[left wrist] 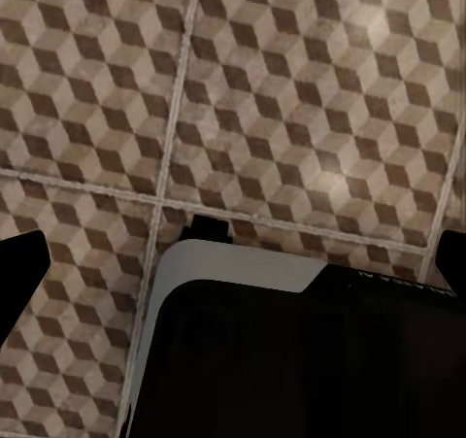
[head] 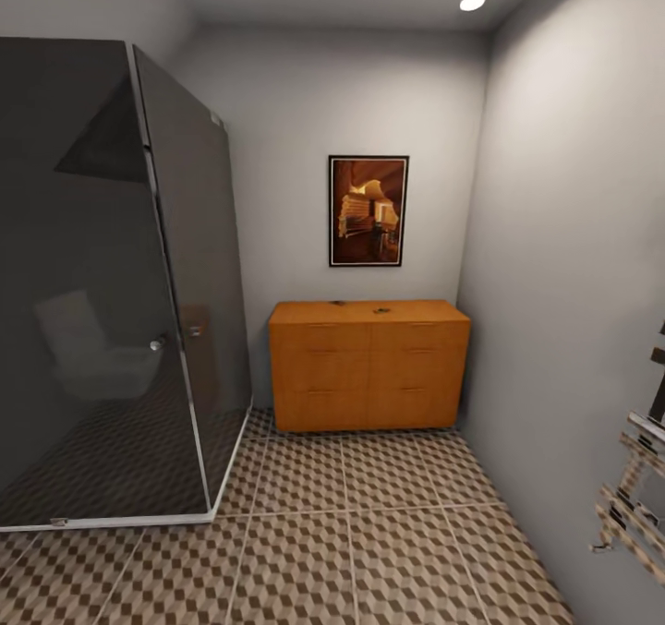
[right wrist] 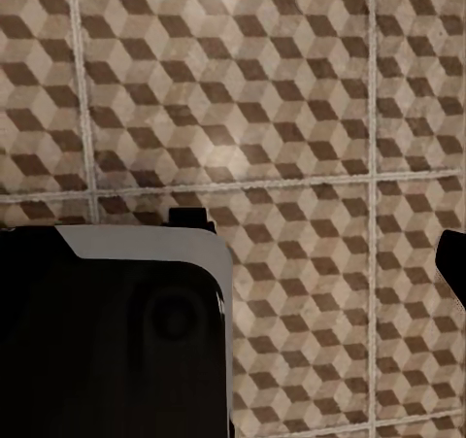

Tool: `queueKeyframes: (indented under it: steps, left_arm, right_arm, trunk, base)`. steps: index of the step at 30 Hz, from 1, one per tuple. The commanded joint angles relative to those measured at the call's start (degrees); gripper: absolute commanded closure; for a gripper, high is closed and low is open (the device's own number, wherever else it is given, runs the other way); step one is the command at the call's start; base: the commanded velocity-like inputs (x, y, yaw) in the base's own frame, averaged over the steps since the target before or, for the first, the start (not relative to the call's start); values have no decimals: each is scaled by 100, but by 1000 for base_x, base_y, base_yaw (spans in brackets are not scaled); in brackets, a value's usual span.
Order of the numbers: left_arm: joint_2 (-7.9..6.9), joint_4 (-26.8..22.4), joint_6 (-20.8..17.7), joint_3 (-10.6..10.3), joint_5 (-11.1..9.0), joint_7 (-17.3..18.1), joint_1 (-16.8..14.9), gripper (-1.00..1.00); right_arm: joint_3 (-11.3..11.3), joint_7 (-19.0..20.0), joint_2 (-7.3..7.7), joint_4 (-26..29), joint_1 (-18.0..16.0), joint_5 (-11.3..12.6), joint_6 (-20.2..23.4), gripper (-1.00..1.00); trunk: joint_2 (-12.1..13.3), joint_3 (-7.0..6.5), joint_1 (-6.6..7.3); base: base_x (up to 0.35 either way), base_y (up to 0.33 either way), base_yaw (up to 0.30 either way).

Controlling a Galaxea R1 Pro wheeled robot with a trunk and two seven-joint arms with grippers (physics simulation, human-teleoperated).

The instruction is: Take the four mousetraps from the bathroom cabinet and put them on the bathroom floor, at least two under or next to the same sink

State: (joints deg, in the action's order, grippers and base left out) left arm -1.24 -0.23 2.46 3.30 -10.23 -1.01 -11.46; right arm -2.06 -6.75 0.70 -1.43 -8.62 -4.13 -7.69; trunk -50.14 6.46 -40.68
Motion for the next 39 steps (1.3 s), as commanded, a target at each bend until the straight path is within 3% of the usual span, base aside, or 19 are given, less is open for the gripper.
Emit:
queueKeyframes:
  steps: [1, 39]
  left_arm:
    - [1, 6, 18, 30, -14, -5, -5, -100]
    - [0, 6, 17, 30, -7, -5, -5, -100]
  right_arm:
    - [-23, -19, 0, -15, -8, -44, -26, -100]
    - [-22, -19, -6, -15, -8, -48, -21, -100]
  trunk:
    - [-5, 9, -4]
    - [-5, 9, -4]
  base:
    - [323, 0, 0]
    - [324, 0, 0]
